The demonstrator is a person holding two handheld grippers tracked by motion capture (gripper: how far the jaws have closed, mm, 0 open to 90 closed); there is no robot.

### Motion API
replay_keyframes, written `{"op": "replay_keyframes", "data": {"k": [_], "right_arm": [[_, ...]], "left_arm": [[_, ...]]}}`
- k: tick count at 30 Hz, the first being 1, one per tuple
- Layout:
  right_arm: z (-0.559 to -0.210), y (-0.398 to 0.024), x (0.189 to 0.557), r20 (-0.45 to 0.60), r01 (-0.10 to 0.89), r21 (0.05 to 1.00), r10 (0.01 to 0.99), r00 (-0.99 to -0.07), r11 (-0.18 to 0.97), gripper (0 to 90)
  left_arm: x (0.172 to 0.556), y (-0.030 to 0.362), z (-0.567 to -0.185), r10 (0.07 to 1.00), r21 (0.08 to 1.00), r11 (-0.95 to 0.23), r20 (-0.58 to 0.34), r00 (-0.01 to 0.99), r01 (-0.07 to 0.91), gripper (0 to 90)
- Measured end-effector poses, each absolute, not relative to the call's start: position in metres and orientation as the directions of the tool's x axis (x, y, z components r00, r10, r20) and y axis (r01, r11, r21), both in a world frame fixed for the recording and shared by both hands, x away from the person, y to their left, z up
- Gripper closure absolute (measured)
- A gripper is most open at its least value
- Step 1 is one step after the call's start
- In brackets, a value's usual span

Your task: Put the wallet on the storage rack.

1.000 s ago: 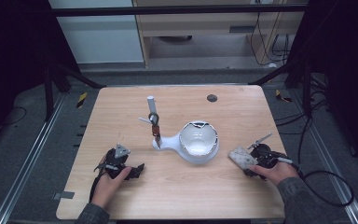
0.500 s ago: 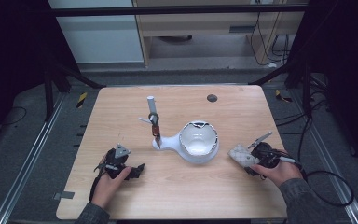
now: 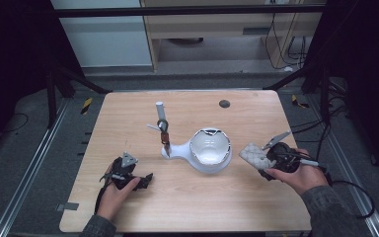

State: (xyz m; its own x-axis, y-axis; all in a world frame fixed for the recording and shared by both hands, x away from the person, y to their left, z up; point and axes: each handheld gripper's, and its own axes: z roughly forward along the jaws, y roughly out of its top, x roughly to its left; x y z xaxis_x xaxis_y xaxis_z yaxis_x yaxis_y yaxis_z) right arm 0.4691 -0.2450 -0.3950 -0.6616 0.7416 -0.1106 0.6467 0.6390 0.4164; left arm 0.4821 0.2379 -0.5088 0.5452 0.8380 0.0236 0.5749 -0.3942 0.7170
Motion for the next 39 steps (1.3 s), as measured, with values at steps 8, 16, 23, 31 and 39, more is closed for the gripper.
{"op": "replay_keyframes", "data": {"k": [8,16,23,31,39], "right_arm": [[-0.381,-0.236,0.466,-0.127,0.621,0.420,0.720,-0.682,0.662,31.3],[-0.371,-0.227,0.465,-0.149,0.598,0.418,0.701,-0.697,0.684,31.3],[-0.360,-0.217,0.461,-0.175,0.573,0.414,0.680,-0.712,0.707,31.3],[-0.352,-0.204,0.459,-0.214,0.538,0.405,0.648,-0.731,0.740,31.3],[-0.345,-0.189,0.458,-0.260,0.503,0.398,0.620,-0.740,0.768,31.3]], "left_arm": [[0.482,0.238,-0.509,0.839,0.717,-0.393,0.023,0.544,0.576,1.6],[0.482,0.238,-0.509,0.840,0.717,-0.393,0.023,0.543,0.576,1.5],[0.482,0.238,-0.509,0.840,0.717,-0.392,0.023,0.542,0.577,1.5],[0.482,0.238,-0.509,0.840,0.716,-0.392,0.023,0.542,0.577,1.5],[0.482,0.238,-0.509,0.840,0.716,-0.392,0.023,0.542,0.577,1.3]]}}
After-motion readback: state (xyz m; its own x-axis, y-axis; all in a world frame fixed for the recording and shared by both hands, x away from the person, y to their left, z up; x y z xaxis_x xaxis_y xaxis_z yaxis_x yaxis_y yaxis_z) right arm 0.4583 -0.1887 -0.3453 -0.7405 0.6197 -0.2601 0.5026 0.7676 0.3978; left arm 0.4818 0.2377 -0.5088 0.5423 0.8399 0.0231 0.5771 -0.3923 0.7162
